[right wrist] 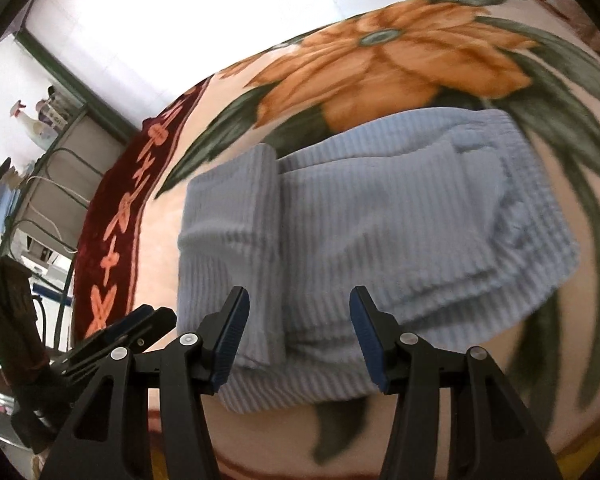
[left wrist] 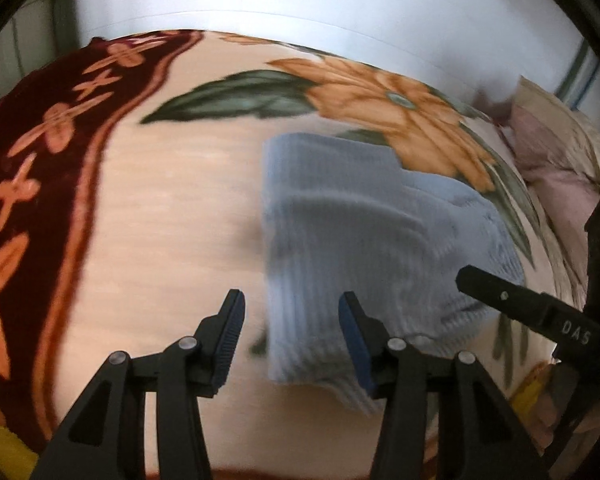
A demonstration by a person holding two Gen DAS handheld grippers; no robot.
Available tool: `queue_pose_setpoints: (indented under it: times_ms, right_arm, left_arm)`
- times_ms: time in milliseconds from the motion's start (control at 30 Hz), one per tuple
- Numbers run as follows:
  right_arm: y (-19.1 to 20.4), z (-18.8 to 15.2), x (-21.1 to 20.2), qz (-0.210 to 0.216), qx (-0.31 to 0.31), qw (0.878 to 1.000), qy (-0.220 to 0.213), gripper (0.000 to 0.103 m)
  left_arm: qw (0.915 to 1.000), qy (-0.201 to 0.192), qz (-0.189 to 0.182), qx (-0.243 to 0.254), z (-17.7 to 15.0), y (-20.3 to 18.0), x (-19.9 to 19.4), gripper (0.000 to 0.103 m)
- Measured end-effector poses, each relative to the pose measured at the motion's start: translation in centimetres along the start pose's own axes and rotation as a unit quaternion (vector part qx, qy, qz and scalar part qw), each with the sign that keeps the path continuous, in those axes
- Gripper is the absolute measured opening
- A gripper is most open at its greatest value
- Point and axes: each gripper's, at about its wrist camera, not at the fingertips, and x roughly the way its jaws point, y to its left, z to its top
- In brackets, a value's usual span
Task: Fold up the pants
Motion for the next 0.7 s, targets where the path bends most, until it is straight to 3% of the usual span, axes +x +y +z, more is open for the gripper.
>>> queue_pose_setpoints:
  times_ms: [467, 500, 533, 633, 700]
  right_arm:
    - [2.8, 0.9, 4.8, 0.010, -0.026, 0.999, 0.033, 0.053]
    - [2.9, 1.0, 4.9, 0.013, -0.029, 0.999, 0.033, 0.043]
    - [3.0, 1.0, 4.9, 0.016, -0.034, 0.999, 0.034, 0.023]
    - [3.1, 1.2, 4.0, 0.024, -0.035, 0.999, 0.022, 0.011]
    - [3.2, 1.4, 3.2, 0.031, -0.032, 0.999, 0.012, 0.010]
  left_arm:
    - [0.9998, 0.003, 0.004, -0.017, 0.3, 1.9, 0.6, 0.051]
    - [0.9998, 0.002, 0.004, -0.017, 0.3, 1.9, 0.5, 0.051]
    - [0.9998, 0.002, 0.004, -0.018, 0.4, 1.9, 0.5, 0.051]
    - [0.9998, 0.002, 0.005, -0.017, 0.4, 1.8, 0.5, 0.051]
    - [0.9999, 0.000, 0.005, -0.015, 0.5, 1.8, 0.4, 0.051]
